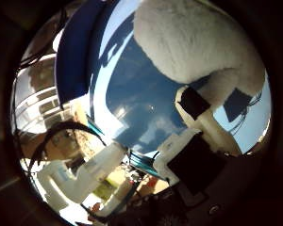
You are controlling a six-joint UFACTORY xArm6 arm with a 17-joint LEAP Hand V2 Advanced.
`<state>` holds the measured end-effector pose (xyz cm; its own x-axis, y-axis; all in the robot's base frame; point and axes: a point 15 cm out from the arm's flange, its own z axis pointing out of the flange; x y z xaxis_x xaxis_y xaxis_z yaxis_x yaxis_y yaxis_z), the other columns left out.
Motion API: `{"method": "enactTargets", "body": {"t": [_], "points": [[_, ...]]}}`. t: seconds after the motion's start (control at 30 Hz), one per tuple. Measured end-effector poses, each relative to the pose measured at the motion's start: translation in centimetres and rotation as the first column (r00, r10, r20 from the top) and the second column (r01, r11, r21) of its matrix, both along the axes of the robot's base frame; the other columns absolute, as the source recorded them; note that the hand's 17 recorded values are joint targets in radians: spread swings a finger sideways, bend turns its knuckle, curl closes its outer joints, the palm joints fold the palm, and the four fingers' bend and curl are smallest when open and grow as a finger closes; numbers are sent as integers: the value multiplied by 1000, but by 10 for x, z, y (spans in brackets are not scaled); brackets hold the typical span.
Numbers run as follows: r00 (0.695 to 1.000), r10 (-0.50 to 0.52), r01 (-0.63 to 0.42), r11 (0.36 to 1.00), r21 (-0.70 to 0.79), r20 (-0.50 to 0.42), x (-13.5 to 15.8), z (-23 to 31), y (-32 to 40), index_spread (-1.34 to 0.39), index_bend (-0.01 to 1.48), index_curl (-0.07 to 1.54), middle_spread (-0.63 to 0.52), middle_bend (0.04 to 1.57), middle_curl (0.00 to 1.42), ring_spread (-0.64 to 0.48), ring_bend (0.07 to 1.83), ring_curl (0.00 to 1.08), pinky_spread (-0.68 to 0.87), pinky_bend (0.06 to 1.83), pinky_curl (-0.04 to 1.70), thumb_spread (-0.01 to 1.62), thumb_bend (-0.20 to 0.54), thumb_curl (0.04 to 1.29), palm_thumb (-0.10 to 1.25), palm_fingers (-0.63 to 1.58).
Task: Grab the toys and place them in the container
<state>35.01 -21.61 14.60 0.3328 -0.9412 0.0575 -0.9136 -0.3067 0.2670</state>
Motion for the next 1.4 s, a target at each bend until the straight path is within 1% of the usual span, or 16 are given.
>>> {"method": "enactTargets", "body": {"t": [0.1,0.13,0.2,0.23,0.33,0.37,0.4,0.5,0.57,0.7,0.87,0.93,1.0,1.17,1.23,1.4], "points": [[1000,10,-10,1000,-5,9,4,4,1,-226,173,290,-131,434,426,136,756,406,393,781,108,1094,-13,364,783,981],[1000,22,-22,1000,-7,9,7,5,4,-257,148,284,-142,535,472,118,874,453,388,787,105,1084,-8,371,814,1071],[999,41,-40,999,-15,23,14,11,7,-319,155,291,-170,700,566,68,1070,556,378,863,121,1069,-13,386,846,1103],[998,46,-45,999,-19,32,17,16,6,-351,173,295,-183,759,605,49,1123,590,371,921,131,1058,-13,396,865,1097],[995,40,-37,998,-41,93,29,47,1,-458,298,334,-213,911,710,-8,1200,665,336,1195,204,1044,-1,442,944,1185],[992,35,-29,998,-53,120,33,63,-2,-474,318,342,-214,938,726,-15,1208,674,325,1237,219,1043,5,453,964,1193],[990,32,-23,998,-62,136,34,77,-4,-522,383,370,-219,996,768,-38,1232,699,297,1345,258,1044,5,478,993,1169],[995,21,-15,998,-54,99,20,94,3,-604,498,440,-224,1081,836,-69,1283,738,246,1495,324,1053,-5,521,1021,1099],[996,26,-21,999,-50,88,17,121,15,-628,528,464,-225,1103,855,-78,1297,749,227,1530,342,1056,-7,535,1026,1076],[991,30,-33,999,22,128,18,190,55,-705,624,573,-222,1171,921,-102,1351,796,172,1627,408,1058,-12,582,1033,992],[979,115,-143,976,164,169,13,276,146,-756,679,674,-216,1220,962,-116,1400,827,140,1686,455,1063,-14,619,1033,926],[971,148,-190,953,235,185,11,296,190,-785,702,747,-211,1249,985,-121,1437,842,122,1717,484,1066,-10,645,1040,888],[973,146,-193,941,278,180,9,302,226,-800,712,791,-209,1266,996,-124,1456,849,114,1732,501,1065,-14,657,1037,866],[964,232,-261,913,313,128,-1,292,316,-836,727,923,-201,1313,1020,-128,1504,865,96,1770,549,1071,-15,691,1018,806],[965,247,-263,913,312,91,-6,273,342,-850,723,980,-197,1335,1027,-132,1523,870,91,1781,573,1077,-19,702,1001,778],[972,226,-235,926,296,66,-6,202,378,-874,712,1097,-190,1372,1035,-137,1557,875,83,1785,620,1097,-31,710,922,743]]}}
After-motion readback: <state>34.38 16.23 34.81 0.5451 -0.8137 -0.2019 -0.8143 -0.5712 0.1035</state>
